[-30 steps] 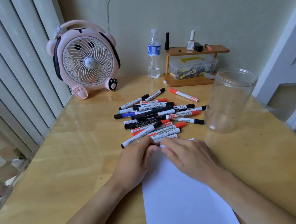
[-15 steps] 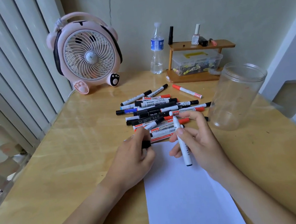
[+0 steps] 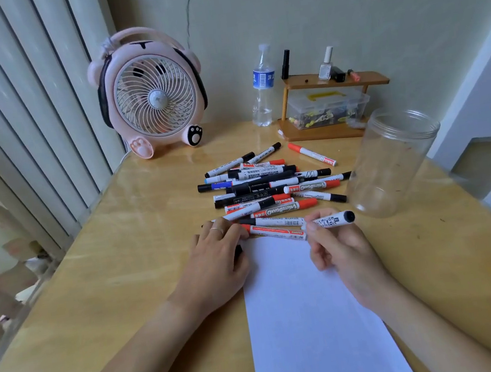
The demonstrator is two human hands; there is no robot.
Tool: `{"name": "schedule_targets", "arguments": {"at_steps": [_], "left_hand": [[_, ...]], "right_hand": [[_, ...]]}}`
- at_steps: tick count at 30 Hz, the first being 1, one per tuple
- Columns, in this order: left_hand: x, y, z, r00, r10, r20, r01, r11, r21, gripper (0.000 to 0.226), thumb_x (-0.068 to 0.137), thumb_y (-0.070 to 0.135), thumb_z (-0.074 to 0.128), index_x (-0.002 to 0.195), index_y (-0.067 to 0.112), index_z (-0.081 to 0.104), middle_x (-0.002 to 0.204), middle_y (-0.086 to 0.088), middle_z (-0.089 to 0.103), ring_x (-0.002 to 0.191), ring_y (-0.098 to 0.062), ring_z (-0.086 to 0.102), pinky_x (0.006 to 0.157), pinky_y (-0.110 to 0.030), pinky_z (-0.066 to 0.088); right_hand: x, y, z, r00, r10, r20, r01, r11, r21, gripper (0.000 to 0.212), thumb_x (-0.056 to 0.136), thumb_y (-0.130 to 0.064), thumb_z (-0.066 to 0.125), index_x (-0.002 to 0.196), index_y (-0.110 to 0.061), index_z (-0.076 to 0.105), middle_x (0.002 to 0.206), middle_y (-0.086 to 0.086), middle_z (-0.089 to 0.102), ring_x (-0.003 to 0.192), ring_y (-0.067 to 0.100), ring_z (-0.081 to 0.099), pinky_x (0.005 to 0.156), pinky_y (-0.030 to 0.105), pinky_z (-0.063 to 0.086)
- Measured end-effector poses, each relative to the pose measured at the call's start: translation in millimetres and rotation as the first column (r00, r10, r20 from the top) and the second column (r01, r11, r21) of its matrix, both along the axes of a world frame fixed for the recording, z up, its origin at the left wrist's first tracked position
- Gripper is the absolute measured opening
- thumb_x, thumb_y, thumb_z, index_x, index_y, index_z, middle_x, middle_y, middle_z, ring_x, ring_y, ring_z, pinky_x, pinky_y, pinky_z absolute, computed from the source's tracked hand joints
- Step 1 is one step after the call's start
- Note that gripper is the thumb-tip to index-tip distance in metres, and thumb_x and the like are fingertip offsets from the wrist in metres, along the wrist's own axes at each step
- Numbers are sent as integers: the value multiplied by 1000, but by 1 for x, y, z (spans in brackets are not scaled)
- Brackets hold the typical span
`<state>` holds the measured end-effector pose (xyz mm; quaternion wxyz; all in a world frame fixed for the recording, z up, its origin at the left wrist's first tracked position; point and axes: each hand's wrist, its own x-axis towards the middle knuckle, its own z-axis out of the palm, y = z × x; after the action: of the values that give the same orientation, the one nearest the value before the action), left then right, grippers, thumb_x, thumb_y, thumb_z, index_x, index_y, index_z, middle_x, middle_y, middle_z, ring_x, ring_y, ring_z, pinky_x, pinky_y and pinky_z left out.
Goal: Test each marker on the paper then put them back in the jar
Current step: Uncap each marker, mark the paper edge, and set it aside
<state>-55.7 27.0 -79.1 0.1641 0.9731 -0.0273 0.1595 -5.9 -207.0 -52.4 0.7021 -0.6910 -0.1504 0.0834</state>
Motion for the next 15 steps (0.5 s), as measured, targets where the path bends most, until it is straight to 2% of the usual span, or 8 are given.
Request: {"name": "schedule_targets", "arguments": {"at_steps": [2,5,8,10,12,13,15], "left_hand": [[-1,1,5,1000,-7,-25,7,1000,-4,35,86,41,36,112,30,56,113,9,49,108,-21,46,85,-36,38],[-5,7,7,995,-57,-87,61,998,35,48,88,64,37,125,37,52,124,12,45,119,-15,41,99,-39,35],[-12,9,2,993,-80,-87,80,997,5,62,87,78,37,136,42,46,138,15,39,131,-11,34,106,-37,30],[-15,4,0,996,-63,-69,62,998,-18,65,87,78,35,138,40,46,138,13,40,132,-13,36,108,-39,30],[-15,0,0,997,-53,-63,52,999,-13,65,88,77,34,139,38,46,135,11,41,130,-15,37,109,-40,30],[-14,0,0,997,-51,-59,51,999,-16,65,88,76,34,139,38,46,134,11,41,130,-15,37,109,-40,30],[-13,1,1,996,-55,-66,54,998,-12,64,88,76,33,139,40,45,135,12,39,131,-14,35,111,-40,28]], "right_hand": [[-2,-5,3,1000,3,-20,-4,1000,-16,24,95,-34,61,103,-11,56,69,10,44,52,19,42,50,24,35],[2,-9,10,999,11,-53,-14,998,-57,24,99,-34,59,100,-10,61,67,7,46,53,18,41,49,21,34],[2,-1,16,997,74,-8,-74,993,-89,20,101,-28,57,106,-12,67,70,7,58,60,19,55,51,19,40],[-5,3,14,981,156,115,-127,966,-227,19,101,-22,56,115,-18,67,85,6,70,79,11,70,65,16,50],[-13,1,5,929,281,240,-156,886,-437,33,101,-4,53,123,-25,65,104,2,72,106,5,70,87,17,53],[-15,0,1,891,343,297,-140,831,-538,39,99,-2,53,124,-30,63,111,-5,69,113,5,67,93,17,51],[-13,-3,-2,821,404,404,-48,753,-656,40,100,-6,57,124,-37,59,118,-15,62,112,-2,60,91,16,46]]}}
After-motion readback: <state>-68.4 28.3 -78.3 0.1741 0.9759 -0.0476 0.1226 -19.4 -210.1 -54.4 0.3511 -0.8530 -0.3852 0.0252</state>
